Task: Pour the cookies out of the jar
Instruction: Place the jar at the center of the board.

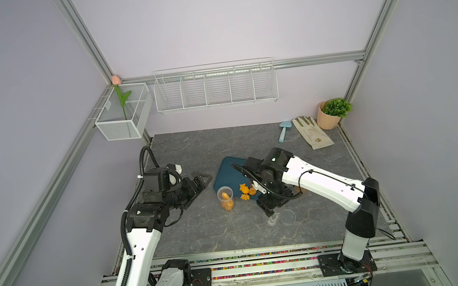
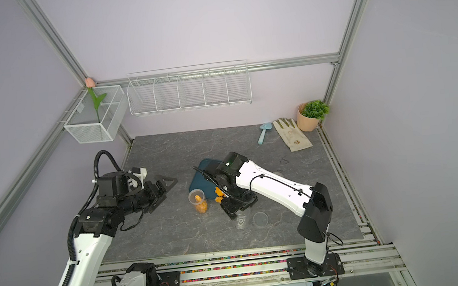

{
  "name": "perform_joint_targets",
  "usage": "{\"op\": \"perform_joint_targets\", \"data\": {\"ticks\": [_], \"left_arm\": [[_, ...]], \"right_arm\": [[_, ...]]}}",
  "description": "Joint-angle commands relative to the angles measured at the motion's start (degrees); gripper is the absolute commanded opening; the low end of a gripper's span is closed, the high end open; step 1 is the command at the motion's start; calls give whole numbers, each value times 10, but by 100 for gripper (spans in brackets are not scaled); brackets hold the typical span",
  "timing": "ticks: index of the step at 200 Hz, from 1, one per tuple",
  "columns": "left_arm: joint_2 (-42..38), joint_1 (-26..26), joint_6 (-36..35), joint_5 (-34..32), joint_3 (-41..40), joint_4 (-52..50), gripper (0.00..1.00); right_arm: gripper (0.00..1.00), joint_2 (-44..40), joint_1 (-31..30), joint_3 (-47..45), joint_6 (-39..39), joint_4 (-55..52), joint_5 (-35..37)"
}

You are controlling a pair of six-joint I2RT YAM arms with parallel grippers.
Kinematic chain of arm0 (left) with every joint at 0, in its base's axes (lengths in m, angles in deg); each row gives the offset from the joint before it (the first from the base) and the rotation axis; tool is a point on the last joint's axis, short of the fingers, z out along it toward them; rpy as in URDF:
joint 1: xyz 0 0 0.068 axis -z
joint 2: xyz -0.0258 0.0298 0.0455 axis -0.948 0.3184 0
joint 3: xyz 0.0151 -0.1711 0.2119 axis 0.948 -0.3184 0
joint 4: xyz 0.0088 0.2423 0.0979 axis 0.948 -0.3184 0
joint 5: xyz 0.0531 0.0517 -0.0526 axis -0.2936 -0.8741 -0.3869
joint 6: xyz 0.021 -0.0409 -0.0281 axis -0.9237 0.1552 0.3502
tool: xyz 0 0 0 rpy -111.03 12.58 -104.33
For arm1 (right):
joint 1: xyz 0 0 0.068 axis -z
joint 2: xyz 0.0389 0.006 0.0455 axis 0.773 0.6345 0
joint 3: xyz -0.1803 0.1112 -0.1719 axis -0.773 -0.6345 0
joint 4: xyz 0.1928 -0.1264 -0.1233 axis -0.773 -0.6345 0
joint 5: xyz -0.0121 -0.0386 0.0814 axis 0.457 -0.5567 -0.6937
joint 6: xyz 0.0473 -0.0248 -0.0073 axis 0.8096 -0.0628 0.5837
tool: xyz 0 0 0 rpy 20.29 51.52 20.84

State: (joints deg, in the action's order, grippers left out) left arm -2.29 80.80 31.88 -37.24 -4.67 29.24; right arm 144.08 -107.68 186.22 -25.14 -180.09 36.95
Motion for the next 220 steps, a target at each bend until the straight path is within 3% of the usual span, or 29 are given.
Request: {"op": "perform_joint_targets", "data": {"ticks": [1,220], "left_arm": [[-3,-2,-4,-2,-6,-7,100],[9,-2,1,-5,-15,0,100]], "right_arm": [[70,-3,-10,-27,21,21,20],[72,51,-30,-121,17,130,47]]}}
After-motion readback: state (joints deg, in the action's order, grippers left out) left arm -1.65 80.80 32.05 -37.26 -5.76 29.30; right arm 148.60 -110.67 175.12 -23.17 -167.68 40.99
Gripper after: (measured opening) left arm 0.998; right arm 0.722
